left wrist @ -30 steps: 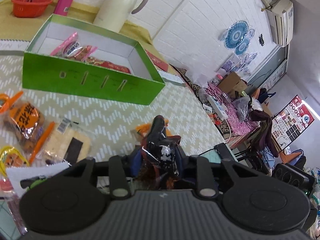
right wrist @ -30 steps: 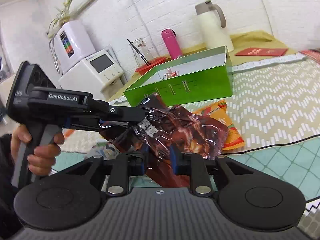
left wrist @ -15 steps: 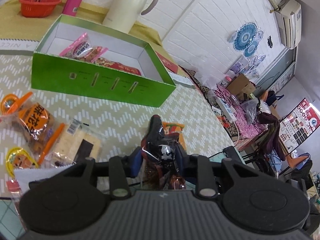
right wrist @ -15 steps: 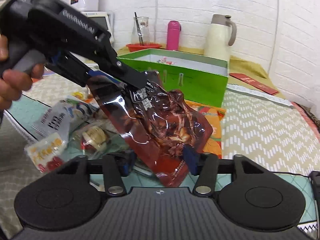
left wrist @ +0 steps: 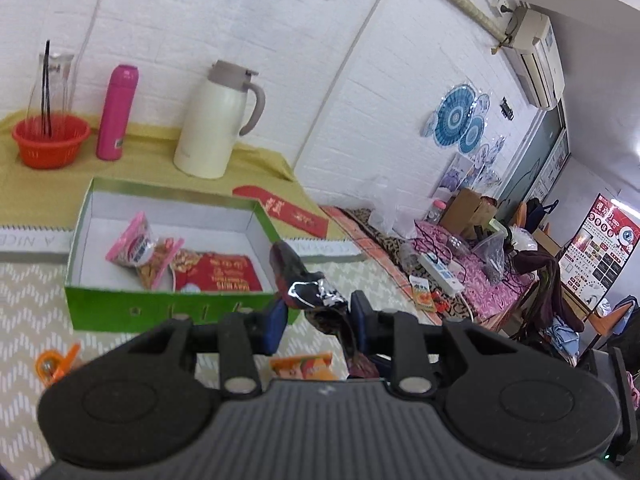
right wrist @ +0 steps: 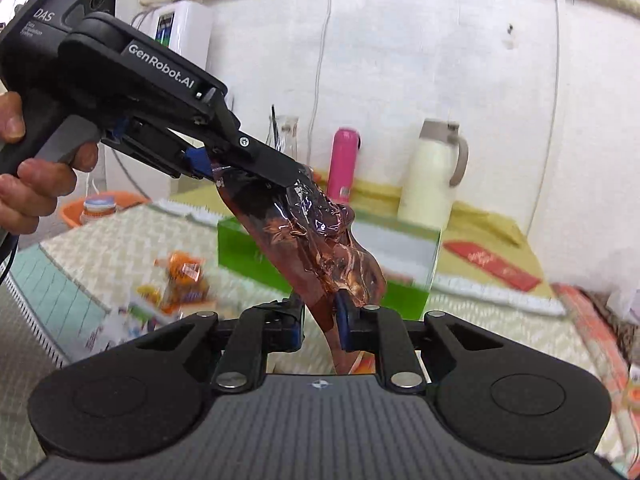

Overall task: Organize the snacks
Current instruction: 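Lift the meat bag into the green box and open the left gripper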

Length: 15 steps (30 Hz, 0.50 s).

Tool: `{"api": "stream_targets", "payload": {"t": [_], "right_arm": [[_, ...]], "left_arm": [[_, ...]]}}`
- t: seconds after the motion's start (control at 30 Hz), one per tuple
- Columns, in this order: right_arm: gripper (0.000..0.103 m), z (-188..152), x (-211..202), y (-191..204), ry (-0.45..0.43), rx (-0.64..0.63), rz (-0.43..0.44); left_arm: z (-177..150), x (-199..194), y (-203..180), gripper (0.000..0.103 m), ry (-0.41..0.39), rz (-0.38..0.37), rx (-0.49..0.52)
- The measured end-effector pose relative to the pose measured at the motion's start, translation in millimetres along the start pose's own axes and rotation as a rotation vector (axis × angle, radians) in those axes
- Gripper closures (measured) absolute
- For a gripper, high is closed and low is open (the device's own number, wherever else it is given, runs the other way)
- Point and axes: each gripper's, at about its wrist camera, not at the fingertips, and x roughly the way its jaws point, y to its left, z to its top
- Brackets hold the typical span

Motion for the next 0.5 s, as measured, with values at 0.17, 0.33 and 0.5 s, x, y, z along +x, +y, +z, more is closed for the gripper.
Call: {"api": "stream_targets", "payload": {"t": [0.17,0.33,0.5], "right_arm": [[0.074,30.7,25.9,-10.8,-0.063,-0.052,-0.012],[0.074,36.7,62.6,-21.4,-0.056,-0.055,-0.006],[0.075,31.0,97.3,-29.1,-0.004,-0.036,0.002]], "left_arm": [[34.3,7.5,9.8,0.076,-0.052,0.004,0.002],[47.8,33.0,31.9,0.076,-0.05,0.023,-0.009],[49.7,64.8,64.9,0.076,-0.015,0.031,-0.075]]}}
